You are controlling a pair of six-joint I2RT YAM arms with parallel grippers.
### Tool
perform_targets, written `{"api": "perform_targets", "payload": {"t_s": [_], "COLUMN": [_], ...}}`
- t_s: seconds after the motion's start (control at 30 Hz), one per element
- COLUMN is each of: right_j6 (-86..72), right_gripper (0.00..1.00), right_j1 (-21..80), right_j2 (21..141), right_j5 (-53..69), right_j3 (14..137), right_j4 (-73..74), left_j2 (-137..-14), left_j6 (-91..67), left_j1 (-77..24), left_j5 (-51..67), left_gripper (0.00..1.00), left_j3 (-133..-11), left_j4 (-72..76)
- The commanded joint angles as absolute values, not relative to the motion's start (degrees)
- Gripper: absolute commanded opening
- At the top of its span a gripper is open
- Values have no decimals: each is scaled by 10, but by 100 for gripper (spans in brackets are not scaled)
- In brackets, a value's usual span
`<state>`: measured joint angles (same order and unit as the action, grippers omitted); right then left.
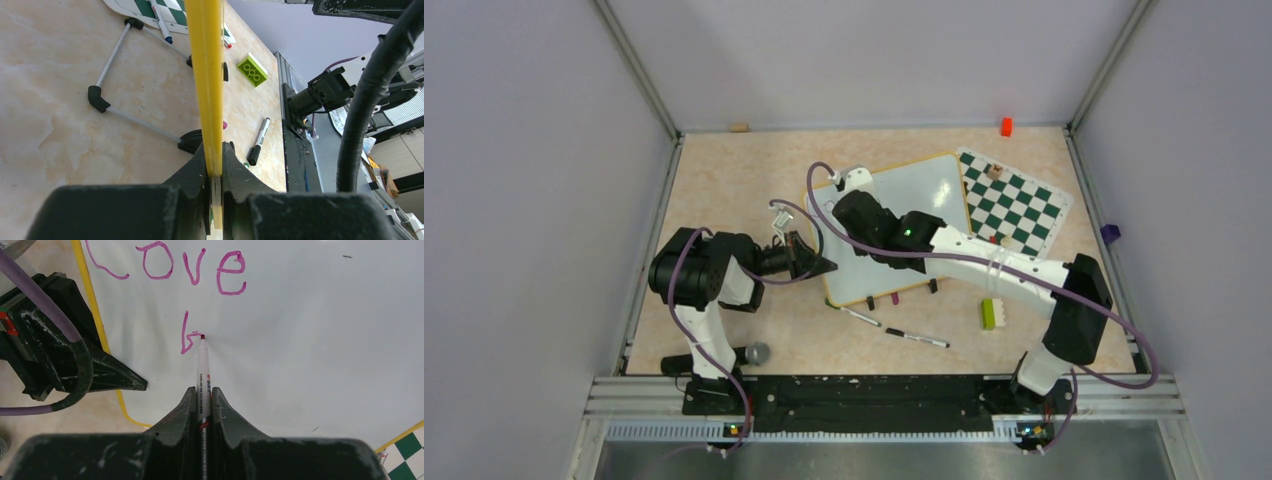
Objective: Write a sentence on the whiteboard
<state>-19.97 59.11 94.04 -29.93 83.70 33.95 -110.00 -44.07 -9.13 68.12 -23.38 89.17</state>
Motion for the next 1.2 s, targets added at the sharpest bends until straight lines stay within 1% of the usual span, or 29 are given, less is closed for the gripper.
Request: {"api": "perform_targets", "payload": {"t_s": [0.0, 0.63, 0.97, 1.17], "right_j6": [-196, -192, -188, -187], "right_gripper": [0, 0, 0, 0], "right_j1": [590, 590, 591, 589], "right_j2": [936, 934, 951, 909], "right_j5": [-327, -259, -233, -219], "right_j3": [851, 835, 856, 836], "right_j4": [354, 349, 332, 318], "left_j2": [-1102, -1102, -1102, -1100], "left_j6": [-398, -399, -398, -398], "left_j1": [-101, -102, -101, -101], "left_j5": [715, 715, 715, 715], "left_gripper": [0, 0, 0, 0], "left_j3": [-235, -234, -234, -233], "left_j4": [928, 928, 928, 928]}}
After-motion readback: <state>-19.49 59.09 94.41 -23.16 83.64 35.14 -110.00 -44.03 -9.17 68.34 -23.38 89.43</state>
